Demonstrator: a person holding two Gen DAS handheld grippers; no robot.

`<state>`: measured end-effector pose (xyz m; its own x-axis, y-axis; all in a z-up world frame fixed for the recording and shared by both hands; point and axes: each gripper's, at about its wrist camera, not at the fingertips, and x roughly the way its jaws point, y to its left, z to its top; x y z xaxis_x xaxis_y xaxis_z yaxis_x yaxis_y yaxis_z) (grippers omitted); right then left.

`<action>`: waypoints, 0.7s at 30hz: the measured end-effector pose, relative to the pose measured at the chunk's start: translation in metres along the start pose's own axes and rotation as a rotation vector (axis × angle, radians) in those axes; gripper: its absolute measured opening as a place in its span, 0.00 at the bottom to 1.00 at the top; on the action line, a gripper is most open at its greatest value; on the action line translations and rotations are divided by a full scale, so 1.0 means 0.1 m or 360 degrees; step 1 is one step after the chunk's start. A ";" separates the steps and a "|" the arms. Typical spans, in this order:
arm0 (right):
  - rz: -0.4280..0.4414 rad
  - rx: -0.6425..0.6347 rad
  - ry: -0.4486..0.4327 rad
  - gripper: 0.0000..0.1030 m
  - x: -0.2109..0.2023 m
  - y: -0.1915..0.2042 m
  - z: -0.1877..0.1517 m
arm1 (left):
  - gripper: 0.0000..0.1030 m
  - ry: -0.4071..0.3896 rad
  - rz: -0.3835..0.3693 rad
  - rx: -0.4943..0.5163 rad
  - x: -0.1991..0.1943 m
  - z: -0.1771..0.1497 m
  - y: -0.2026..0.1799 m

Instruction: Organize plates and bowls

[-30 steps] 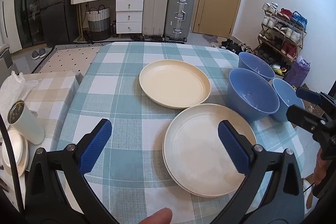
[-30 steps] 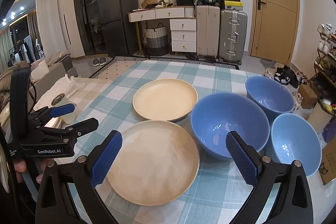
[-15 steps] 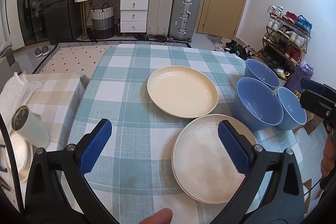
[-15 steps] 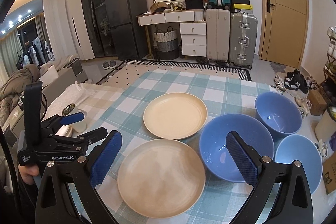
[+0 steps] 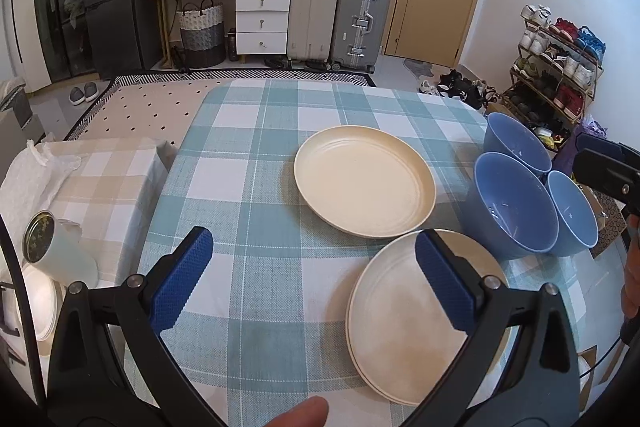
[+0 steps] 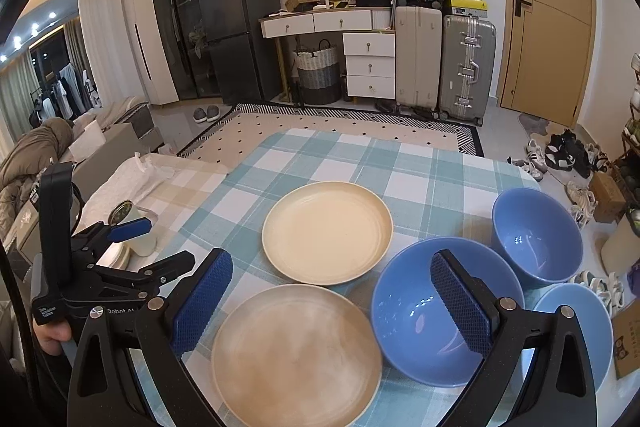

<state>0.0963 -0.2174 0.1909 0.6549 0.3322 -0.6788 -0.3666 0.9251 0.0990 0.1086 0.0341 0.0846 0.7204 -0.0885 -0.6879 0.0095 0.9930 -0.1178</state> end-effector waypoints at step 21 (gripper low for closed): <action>0.0015 0.0035 0.0289 0.98 0.96 -0.24 0.38 | 0.98 0.0073 0.0037 -0.0034 0.53 0.22 0.15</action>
<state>0.1933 -0.2010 0.1515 0.5206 0.3042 -0.7977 -0.3565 0.9265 0.1206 0.1620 0.0461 0.0620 0.6876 -0.0692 -0.7228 -0.0223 0.9930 -0.1162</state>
